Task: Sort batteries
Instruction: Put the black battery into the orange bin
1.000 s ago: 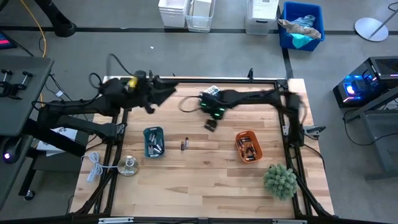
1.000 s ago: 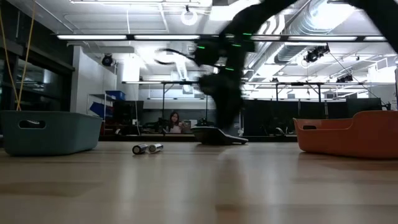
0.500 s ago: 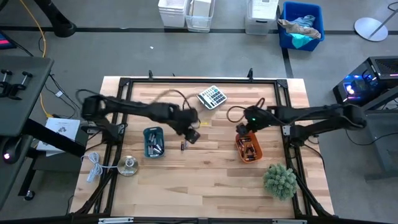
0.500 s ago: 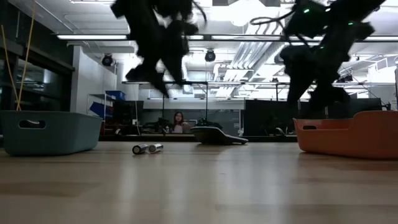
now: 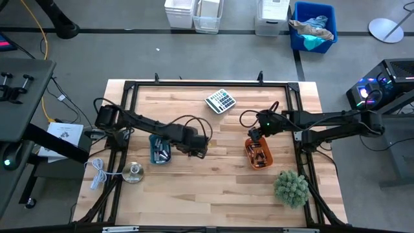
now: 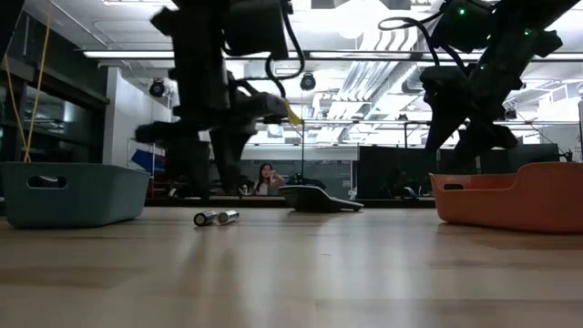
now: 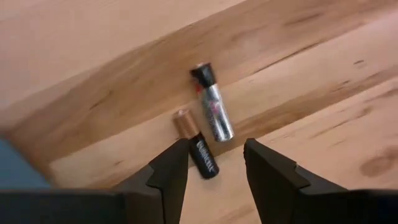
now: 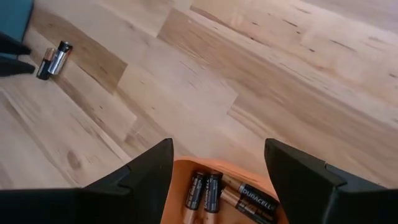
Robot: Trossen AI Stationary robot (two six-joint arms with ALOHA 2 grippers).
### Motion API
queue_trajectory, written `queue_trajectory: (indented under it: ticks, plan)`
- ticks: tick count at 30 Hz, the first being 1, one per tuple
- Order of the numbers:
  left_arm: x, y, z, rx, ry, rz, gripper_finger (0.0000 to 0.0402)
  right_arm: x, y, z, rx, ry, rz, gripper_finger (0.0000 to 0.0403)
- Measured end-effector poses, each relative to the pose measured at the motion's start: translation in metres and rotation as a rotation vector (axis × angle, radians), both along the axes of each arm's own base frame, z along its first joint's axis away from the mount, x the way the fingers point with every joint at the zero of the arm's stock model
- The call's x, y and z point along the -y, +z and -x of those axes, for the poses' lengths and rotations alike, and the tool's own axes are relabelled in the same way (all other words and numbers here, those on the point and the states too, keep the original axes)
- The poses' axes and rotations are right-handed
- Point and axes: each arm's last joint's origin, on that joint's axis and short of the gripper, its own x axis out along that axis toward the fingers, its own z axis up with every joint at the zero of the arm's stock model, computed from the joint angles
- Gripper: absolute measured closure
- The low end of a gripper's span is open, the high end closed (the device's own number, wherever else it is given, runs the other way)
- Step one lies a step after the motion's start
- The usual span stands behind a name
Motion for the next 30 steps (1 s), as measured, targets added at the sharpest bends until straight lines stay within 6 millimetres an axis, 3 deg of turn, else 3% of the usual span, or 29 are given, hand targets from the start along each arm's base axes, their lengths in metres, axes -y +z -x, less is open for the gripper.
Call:
queue_trajectory:
  ticks: [12, 17, 30]
  plan:
    - [0.008, 0.000, 0.006, -0.023, 0.118, -0.055, 0.0282, 0.000, 0.000, 0.000, -0.011, 0.043, 0.040, 0.0155]
    - [0.008, -0.012, 0.014, -0.059, 0.146, -0.032, 0.0290, 0.000, 0.000, 0.000, -0.011, 0.043, 0.040, 0.0155]
    - [0.009, -0.018, 0.010, 0.017, 0.112, 0.000, 0.0294, 0.001, 0.000, 0.000, -0.015, 0.026, 0.058, 0.0155]
